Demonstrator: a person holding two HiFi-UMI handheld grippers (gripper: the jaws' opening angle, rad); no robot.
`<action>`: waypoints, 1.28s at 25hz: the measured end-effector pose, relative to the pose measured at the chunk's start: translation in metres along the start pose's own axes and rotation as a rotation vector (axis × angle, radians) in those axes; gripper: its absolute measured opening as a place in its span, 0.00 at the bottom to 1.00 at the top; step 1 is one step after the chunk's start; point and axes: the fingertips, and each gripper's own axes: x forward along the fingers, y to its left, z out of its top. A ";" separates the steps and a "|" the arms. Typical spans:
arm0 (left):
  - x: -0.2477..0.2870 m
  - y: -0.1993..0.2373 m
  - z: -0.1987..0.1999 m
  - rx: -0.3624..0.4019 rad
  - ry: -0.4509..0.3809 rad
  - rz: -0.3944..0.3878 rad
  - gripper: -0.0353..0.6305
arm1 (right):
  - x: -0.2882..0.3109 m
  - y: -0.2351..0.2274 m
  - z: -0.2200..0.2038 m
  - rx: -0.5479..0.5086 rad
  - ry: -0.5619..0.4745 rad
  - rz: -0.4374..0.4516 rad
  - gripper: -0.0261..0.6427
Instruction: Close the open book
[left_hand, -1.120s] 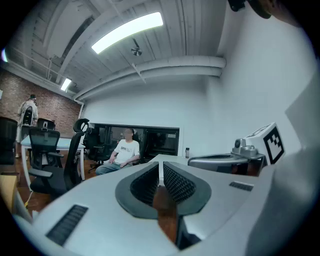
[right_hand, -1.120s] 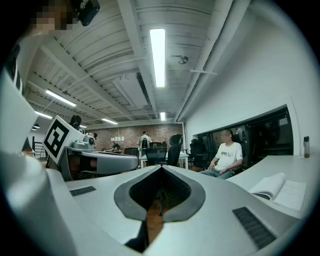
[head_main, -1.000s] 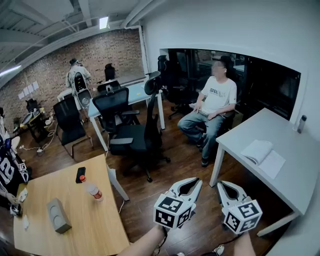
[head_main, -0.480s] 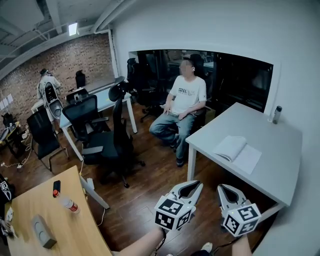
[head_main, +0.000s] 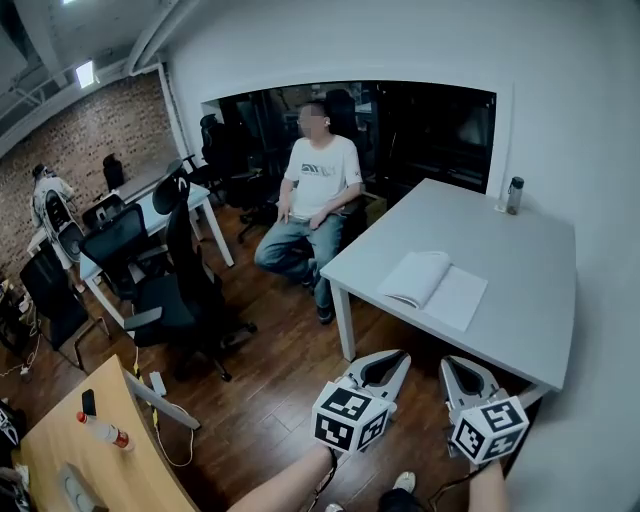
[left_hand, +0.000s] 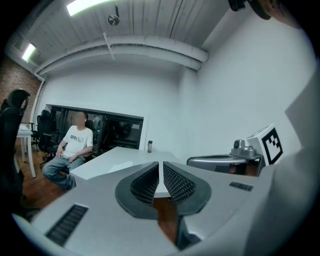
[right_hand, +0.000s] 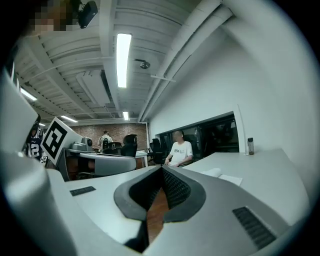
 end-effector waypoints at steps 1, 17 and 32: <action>0.009 -0.002 -0.001 -0.001 0.005 -0.007 0.10 | 0.000 -0.010 -0.001 0.003 0.000 -0.010 0.04; 0.130 -0.008 0.003 0.007 0.037 0.022 0.10 | 0.025 -0.130 0.000 0.005 0.021 0.002 0.04; 0.205 0.049 -0.015 0.016 0.104 0.001 0.10 | 0.092 -0.189 -0.015 0.043 0.044 -0.059 0.04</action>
